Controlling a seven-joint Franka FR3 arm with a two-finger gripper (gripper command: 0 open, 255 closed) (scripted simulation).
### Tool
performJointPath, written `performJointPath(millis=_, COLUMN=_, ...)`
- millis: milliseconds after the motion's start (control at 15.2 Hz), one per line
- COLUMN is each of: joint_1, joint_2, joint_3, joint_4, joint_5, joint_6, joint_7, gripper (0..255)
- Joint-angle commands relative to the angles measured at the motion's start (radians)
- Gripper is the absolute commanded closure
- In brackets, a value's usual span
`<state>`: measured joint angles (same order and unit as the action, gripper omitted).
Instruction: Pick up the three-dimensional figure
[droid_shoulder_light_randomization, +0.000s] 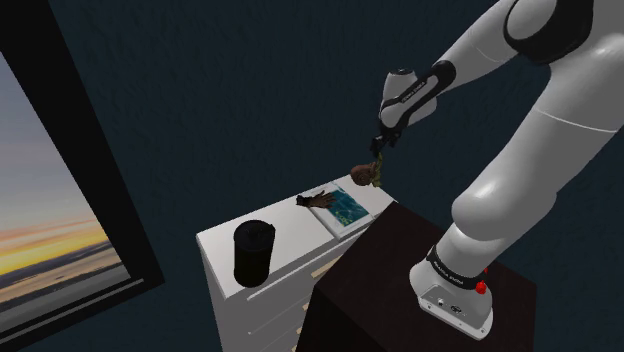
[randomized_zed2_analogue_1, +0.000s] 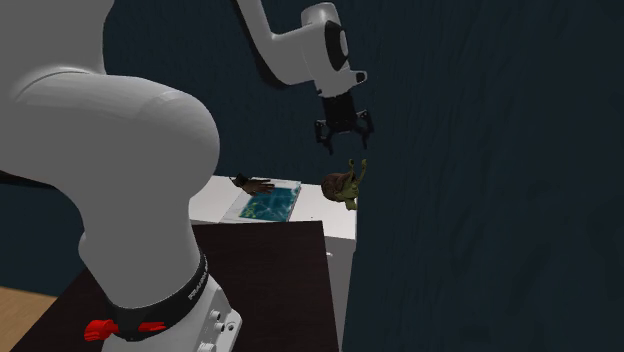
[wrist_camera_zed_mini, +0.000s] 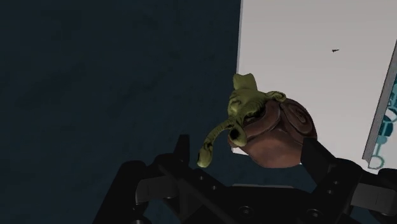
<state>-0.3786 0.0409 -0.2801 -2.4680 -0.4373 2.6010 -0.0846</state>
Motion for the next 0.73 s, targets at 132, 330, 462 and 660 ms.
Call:
performJointPath(millis=132, joint_1=-0.013, joint_2=0.074, joint_3=-0.013, joint_4=0.017, joint_5=-0.031, joint_6=0.062, joint_7=0.02, gripper=0)
performJointPath(millis=330, joint_1=-0.016, joint_2=0.114, joint_3=-0.014, joint_4=0.016, joint_5=-0.043, joint_6=0.102, joint_7=0.038, gripper=0)
performJointPath(millis=462, joint_1=-0.018, joint_2=0.15, joint_3=-0.015, joint_4=0.017, joint_5=-0.054, joint_6=0.136, joint_7=0.054, gripper=0)
performJointPath(millis=660, joint_1=-0.023, joint_2=0.155, joint_3=-0.012, joint_4=0.027, joint_5=-0.045, joint_6=0.131, joint_7=0.044, gripper=255)
